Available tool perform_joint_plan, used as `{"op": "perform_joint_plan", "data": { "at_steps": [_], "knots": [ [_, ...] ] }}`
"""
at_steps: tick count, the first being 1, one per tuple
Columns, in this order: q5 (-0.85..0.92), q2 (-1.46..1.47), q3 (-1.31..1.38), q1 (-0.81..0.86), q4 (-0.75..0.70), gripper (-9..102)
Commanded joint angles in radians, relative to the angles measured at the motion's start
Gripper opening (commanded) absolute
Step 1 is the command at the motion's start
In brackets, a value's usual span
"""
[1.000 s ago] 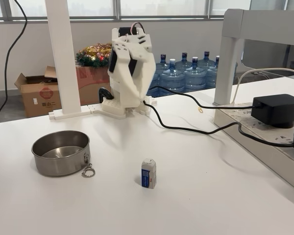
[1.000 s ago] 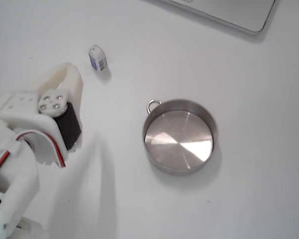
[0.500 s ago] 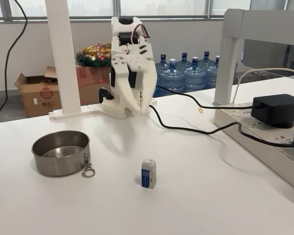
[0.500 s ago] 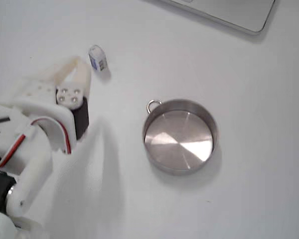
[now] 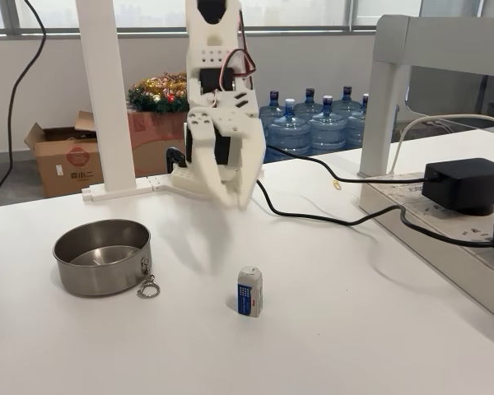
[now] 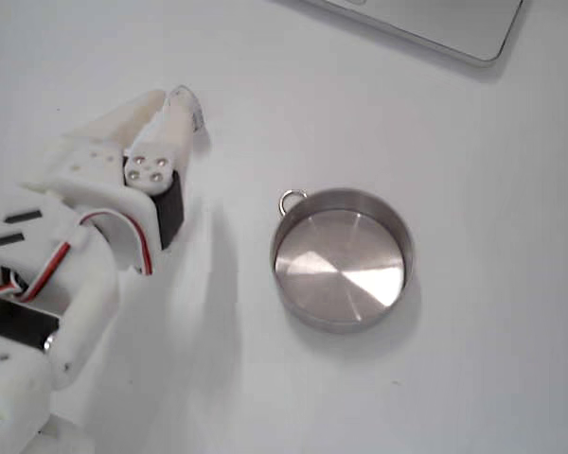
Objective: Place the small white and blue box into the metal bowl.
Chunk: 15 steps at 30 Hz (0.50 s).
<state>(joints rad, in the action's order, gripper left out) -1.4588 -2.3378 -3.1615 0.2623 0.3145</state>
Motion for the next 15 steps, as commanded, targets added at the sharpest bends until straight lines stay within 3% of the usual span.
{"op": "perform_joint_plan", "data": {
  "at_steps": [1,10,15],
  "knots": [
    [-0.011,0.106,-0.057,-0.008,0.121,12],
    [-0.011,0.379,0.094,-0.009,0.222,14],
    [-0.080,0.555,0.137,-0.038,0.371,21]
  ]
}}
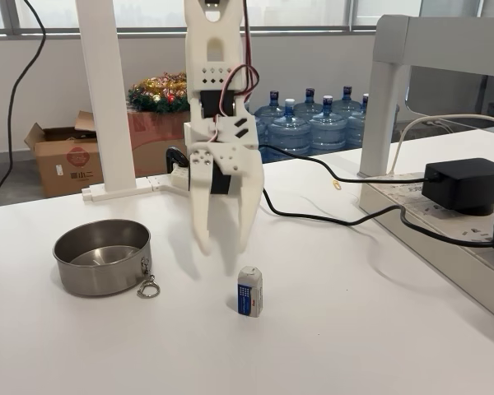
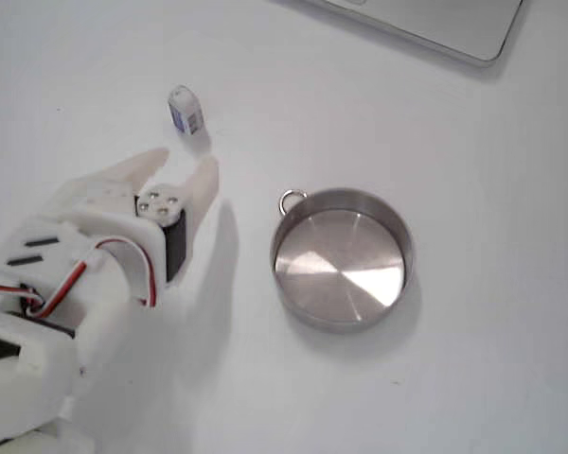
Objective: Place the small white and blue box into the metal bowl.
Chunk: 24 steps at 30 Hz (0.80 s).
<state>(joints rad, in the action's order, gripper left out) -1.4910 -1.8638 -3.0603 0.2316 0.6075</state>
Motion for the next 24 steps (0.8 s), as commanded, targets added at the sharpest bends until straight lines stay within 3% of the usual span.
{"op": "perform_joint_plan", "data": {
  "at_steps": [1,11,24],
  "knots": [
    [-0.066,0.118,0.043,-0.017,0.110,22],
    [-0.089,0.394,0.173,-0.034,0.296,23],
    [-0.089,0.532,0.318,-0.034,0.321,23]
  ]
}}
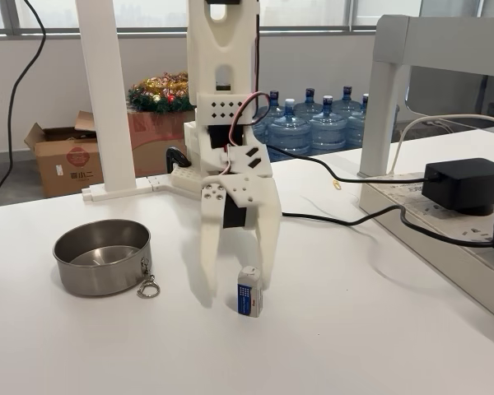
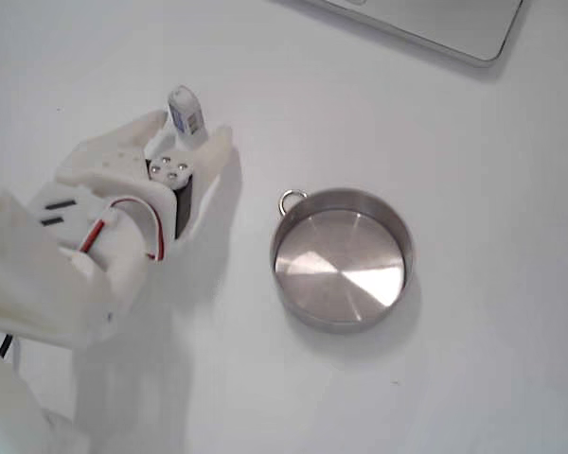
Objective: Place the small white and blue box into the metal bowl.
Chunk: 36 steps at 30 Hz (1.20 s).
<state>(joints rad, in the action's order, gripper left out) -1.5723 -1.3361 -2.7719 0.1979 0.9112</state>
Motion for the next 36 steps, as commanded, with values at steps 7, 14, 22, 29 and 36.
{"op": "perform_joint_plan", "data": {
  "at_steps": [7,14,22,29,36],
  "knots": [
    [-0.009,0.046,0.084,0.000,0.015,23],
    [-0.009,0.098,0.132,-0.002,0.028,23],
    [-0.011,0.098,0.144,-0.002,0.029,22],
    [-0.054,0.098,0.144,-0.002,0.028,19],
    [-0.064,0.098,0.144,0.000,0.025,11]
  ]
}}
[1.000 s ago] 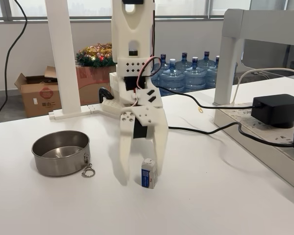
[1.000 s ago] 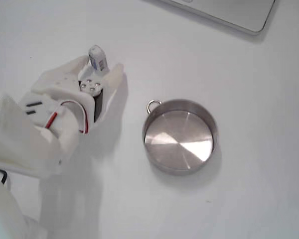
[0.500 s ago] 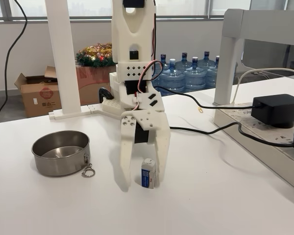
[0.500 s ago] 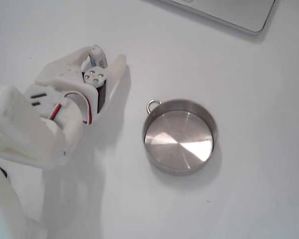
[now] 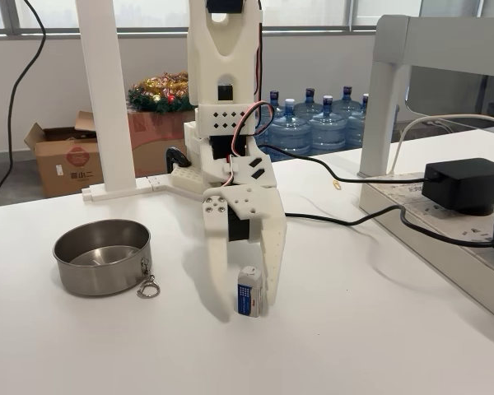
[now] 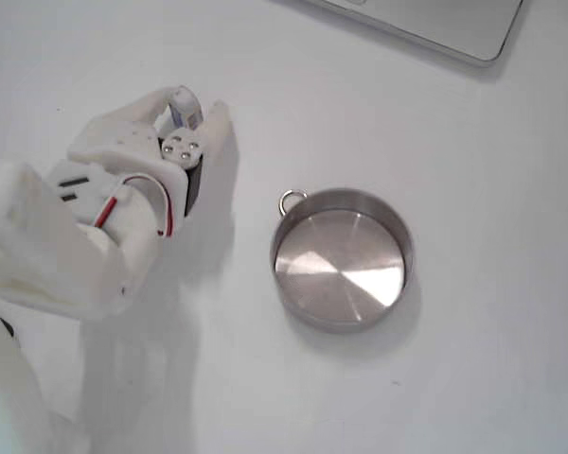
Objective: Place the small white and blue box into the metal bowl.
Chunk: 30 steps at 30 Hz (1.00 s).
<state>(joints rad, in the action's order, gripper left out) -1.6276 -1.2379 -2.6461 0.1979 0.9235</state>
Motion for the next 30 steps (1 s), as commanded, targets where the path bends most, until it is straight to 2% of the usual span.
{"op": "perform_joint_plan", "data": {
  "at_steps": [1,10,20,30],
  "knots": [
    [-0.009,0.000,0.018,0.000,0.012,10],
    [-0.006,0.000,0.018,0.015,0.006,1],
    [-0.006,0.002,0.005,0.031,0.018,-2],
    [-0.006,-0.241,-0.106,0.118,0.018,-3]
  ]
}}
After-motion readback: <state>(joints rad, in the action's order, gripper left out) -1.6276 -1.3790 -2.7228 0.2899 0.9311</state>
